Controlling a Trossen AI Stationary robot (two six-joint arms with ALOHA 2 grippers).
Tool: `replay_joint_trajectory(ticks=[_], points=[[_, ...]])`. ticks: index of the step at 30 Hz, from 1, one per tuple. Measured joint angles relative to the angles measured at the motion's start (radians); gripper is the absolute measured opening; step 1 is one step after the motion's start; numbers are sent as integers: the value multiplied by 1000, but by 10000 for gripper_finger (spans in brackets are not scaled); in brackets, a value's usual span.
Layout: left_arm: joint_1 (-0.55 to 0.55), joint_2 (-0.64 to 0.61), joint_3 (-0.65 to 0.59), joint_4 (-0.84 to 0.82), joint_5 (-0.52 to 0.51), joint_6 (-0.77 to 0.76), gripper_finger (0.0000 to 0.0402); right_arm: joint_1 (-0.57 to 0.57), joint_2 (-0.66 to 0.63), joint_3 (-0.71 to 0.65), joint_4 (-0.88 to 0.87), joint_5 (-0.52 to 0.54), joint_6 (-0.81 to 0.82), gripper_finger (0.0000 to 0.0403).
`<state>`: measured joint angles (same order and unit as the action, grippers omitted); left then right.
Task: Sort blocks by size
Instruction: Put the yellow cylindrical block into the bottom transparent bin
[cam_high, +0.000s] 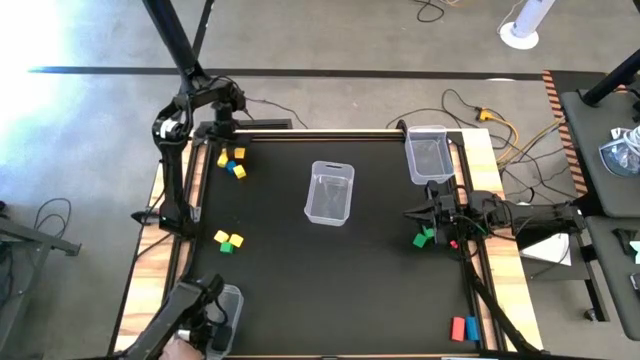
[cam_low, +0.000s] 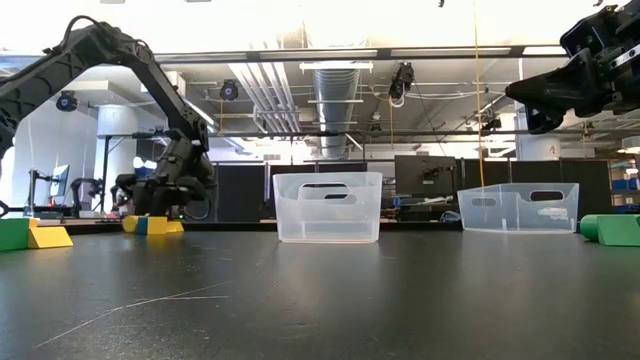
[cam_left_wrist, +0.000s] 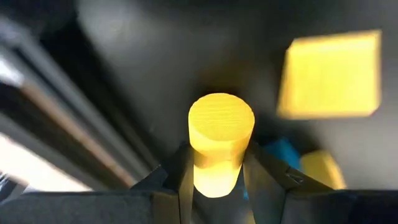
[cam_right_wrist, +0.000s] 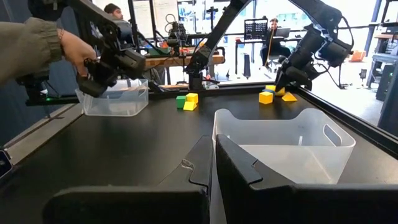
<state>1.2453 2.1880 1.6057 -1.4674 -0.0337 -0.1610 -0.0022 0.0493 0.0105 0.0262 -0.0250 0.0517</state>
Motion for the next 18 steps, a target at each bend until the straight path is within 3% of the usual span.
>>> replay_joint_trajectory(ticks=[5,12,18], points=[[-1,-26,20,-41,-21,-1,93,0,0,0,0,0,0,13],[-12,-79,3,-46,34,-3,93,0,0,0,0,0,0,13],[-90,-214,-8,-76,73,-20,93,0,0,0,4,0,0,13]])
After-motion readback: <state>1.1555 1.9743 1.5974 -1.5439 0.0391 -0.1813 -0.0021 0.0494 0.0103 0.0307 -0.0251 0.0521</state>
